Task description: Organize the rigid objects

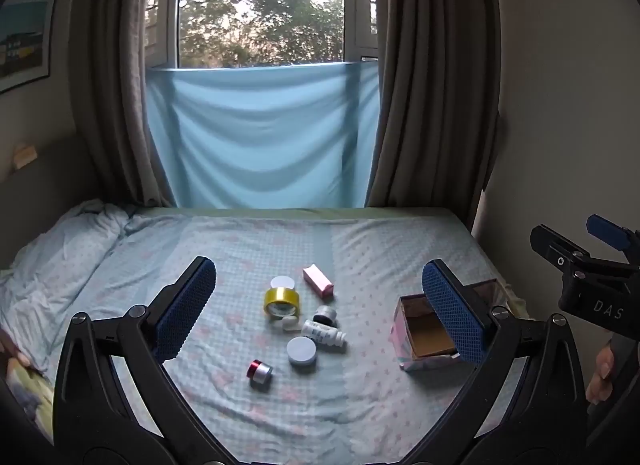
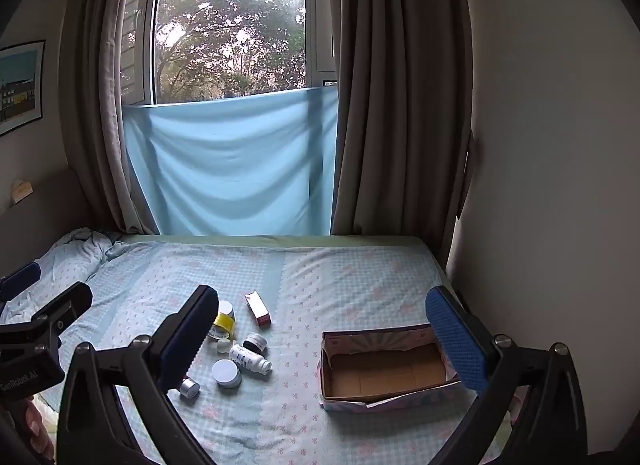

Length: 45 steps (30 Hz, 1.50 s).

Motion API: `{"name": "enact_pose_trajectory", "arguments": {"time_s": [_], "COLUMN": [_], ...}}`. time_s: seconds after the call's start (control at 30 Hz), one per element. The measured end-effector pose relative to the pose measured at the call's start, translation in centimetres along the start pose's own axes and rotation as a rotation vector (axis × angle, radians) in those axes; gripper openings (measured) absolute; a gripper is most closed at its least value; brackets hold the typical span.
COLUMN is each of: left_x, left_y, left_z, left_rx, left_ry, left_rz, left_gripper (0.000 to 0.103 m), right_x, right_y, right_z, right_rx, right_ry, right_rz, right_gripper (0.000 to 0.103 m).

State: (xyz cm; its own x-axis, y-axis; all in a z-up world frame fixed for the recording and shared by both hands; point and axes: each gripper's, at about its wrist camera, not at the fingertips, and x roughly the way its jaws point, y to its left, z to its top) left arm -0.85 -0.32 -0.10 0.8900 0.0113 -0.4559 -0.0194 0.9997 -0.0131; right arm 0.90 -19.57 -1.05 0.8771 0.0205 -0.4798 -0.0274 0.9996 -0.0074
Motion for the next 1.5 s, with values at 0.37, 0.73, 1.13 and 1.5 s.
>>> {"name": "enact_pose_trajectory", "arguments": {"time_s": [0.37, 0.73, 1.13, 1.5], "left_x": [-0.32, -0.33, -0.31, -0.33], "left_y": [-0.41, -0.49, -0.31, -0.30], "left_z": [-0.01, -0.14, -0.37, -0.32], "left_rx": [0.005, -0.007, -0.027, -0.021], "left_ry": [-0.023, -0.021, -0.023, -0.025], "left_rz": [-0.008, 0.004, 0.009, 0.013], "left_gripper": [0.102, 0.102, 0.102, 0.102], "right_x": [0.78, 0.65, 0.83, 0.63], "right_y": [-0.33, -0.69, -0.79, -0.64], "right_z": [-0.44, -0.72, -0.76, -0.73], "right_rx": [-0.001, 0.010, 0.013, -0.003], "right_ry": [-0.004, -0.002, -0.009, -0.039], "right_rz": [0.002, 0.002, 0.010, -0.008], "right_gripper": [0.103, 0.103, 0.103, 0.103]}}
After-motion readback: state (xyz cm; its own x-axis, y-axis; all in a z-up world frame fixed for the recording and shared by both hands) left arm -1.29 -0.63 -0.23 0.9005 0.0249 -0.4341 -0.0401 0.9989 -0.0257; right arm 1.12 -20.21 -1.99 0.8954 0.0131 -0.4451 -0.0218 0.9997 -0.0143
